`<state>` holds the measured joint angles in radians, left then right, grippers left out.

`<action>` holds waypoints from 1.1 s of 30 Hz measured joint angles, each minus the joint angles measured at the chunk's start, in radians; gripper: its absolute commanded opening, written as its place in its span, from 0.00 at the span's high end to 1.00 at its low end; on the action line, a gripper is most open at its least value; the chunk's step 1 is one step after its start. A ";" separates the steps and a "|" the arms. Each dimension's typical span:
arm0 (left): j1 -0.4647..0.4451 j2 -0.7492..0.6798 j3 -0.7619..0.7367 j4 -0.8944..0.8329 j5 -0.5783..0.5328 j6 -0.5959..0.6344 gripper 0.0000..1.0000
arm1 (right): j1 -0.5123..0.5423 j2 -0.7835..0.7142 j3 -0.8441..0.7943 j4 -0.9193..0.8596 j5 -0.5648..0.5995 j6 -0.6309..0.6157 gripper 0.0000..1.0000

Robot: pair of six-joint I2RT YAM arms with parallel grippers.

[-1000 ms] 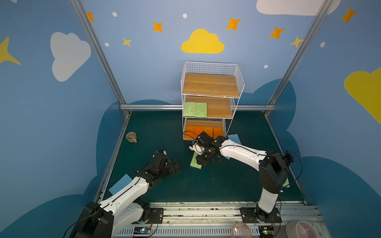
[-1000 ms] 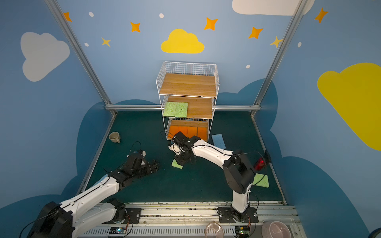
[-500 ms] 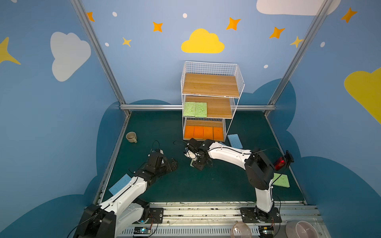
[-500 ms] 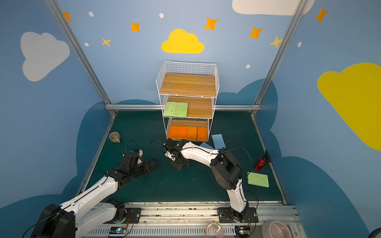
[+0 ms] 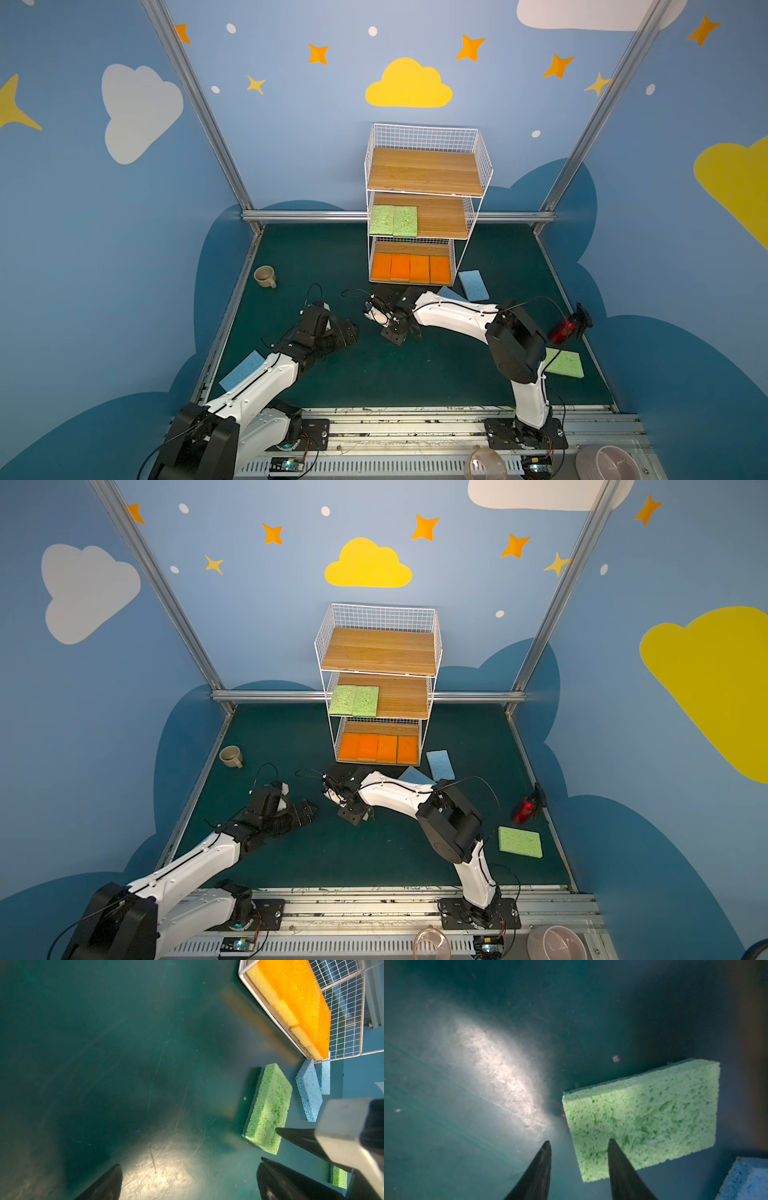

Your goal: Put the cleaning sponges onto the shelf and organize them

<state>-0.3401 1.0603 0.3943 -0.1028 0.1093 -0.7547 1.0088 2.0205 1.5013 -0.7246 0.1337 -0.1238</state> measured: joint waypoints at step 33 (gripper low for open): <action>0.002 -0.152 0.000 -0.046 0.008 -0.009 0.00 | -0.001 -0.272 -0.046 -0.071 0.084 -0.045 0.97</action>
<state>-0.3382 0.9085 0.3943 -0.1486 0.1169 -0.7639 1.0080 1.7481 1.4551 -0.7956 0.2176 -0.1684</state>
